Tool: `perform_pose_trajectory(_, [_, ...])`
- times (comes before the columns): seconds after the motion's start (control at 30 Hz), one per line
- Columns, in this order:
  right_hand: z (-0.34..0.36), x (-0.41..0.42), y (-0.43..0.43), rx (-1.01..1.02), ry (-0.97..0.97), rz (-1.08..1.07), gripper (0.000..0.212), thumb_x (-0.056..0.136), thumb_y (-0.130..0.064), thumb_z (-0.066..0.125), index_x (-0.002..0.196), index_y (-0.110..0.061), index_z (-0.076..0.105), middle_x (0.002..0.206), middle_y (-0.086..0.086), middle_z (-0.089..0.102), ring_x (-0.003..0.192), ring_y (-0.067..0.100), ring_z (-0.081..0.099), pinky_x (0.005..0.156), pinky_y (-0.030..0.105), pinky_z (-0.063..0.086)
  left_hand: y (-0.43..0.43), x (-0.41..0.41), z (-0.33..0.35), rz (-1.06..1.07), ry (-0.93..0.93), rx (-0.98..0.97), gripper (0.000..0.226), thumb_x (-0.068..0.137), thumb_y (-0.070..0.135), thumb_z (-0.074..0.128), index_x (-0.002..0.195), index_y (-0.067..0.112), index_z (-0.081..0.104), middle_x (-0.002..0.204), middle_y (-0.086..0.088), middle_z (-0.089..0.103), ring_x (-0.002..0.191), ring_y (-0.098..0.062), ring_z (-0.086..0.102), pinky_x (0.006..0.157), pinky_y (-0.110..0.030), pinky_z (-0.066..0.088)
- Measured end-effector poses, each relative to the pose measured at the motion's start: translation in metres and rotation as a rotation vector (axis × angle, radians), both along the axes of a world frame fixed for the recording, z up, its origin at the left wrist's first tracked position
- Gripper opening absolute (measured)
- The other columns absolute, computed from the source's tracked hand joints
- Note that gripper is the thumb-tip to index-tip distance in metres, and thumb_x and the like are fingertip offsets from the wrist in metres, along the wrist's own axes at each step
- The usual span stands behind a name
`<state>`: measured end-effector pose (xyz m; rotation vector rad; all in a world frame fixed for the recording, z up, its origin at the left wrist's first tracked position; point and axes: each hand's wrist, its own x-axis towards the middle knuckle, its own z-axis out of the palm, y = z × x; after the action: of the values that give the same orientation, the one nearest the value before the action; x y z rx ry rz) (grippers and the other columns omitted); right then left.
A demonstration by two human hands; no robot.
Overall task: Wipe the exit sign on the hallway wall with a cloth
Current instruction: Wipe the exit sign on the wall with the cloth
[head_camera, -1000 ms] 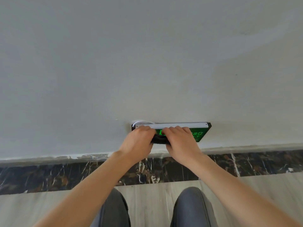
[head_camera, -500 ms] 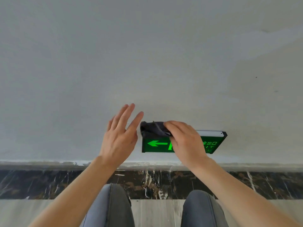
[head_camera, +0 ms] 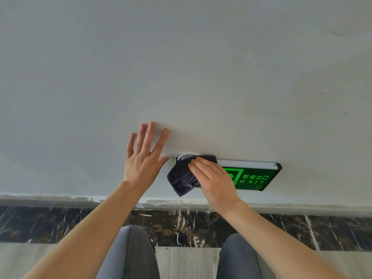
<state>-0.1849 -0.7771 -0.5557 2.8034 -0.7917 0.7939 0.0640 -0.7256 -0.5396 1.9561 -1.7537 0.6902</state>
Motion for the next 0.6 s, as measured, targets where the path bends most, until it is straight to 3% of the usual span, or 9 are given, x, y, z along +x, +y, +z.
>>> perform_pose_trajectory(0.13, [0.004, -0.037, -0.009, 0.027, 0.066, -0.028, 0.062, 0.08, 0.008, 0.087, 0.138, -0.002, 0.067, 0.142, 0.014, 0.068, 0.134, 0.031, 0.062, 0.109, 0.044, 0.052, -0.001, 0.002, -0.003, -0.014, 0.0, -0.01, 0.111, 0.091, 0.044, 0.074, 0.167, 0.034, -0.006, 0.174, -0.001, -0.027, 0.162, -0.023, -0.021, 0.131, -0.043, -0.011])
perform_pose_trajectory(0.33, [0.011, -0.096, -0.026, 0.031, 0.071, -0.109, 0.062, 0.075, 0.01, 0.088, 0.133, -0.002, 0.071, 0.138, 0.014, 0.071, 0.128, 0.032, 0.068, 0.102, 0.049, 0.059, -0.004, 0.005, -0.01, -0.009, 0.014, -0.034, 0.107, 0.089, 0.047, 0.073, 0.169, 0.032, 0.003, 0.177, -0.005, -0.017, 0.164, -0.027, -0.013, 0.132, -0.045, -0.008])
perform_pose_trajectory(0.43, [0.012, -0.123, -0.031, 0.012, 0.05, -0.173, 0.042, 0.09, 0.003, 0.064, 0.13, -0.001, 0.073, 0.134, 0.014, 0.073, 0.125, 0.032, 0.07, 0.101, 0.051, 0.059, -0.007, 0.007, -0.016, -0.007, 0.006, -0.065, 0.101, 0.092, 0.049, 0.069, 0.169, 0.029, 0.007, 0.178, -0.008, -0.012, 0.164, -0.03, -0.01, 0.132, -0.046, -0.008])
perform_pose_trajectory(0.5, [0.015, -0.14, -0.033, 0.01, 0.031, -0.22, 0.047, 0.093, -0.007, 0.043, 0.127, -0.001, 0.075, 0.131, 0.014, 0.075, 0.122, 0.032, 0.072, 0.1, 0.051, 0.058, -0.009, 0.007, -0.019, -0.007, -0.003, -0.082, 0.094, 0.096, 0.054, 0.063, 0.169, 0.028, 0.009, 0.178, -0.012, -0.009, 0.164, -0.032, -0.008, 0.131, -0.047, -0.008])
perform_pose_trajectory(0.6, [0.017, -0.164, -0.04, -0.015, 0.021, -0.266, 0.048, 0.089, -0.005, 0.042, 0.121, 0.001, 0.077, 0.125, 0.015, 0.077, 0.116, 0.034, 0.075, 0.096, 0.052, 0.059, -0.011, 0.007, -0.02, -0.005, 0.01, -0.076, 0.097, 0.09, 0.059, 0.056, 0.169, 0.027, 0.01, 0.178, -0.014, -0.008, 0.164, -0.034, -0.008, 0.131, -0.047, -0.009])
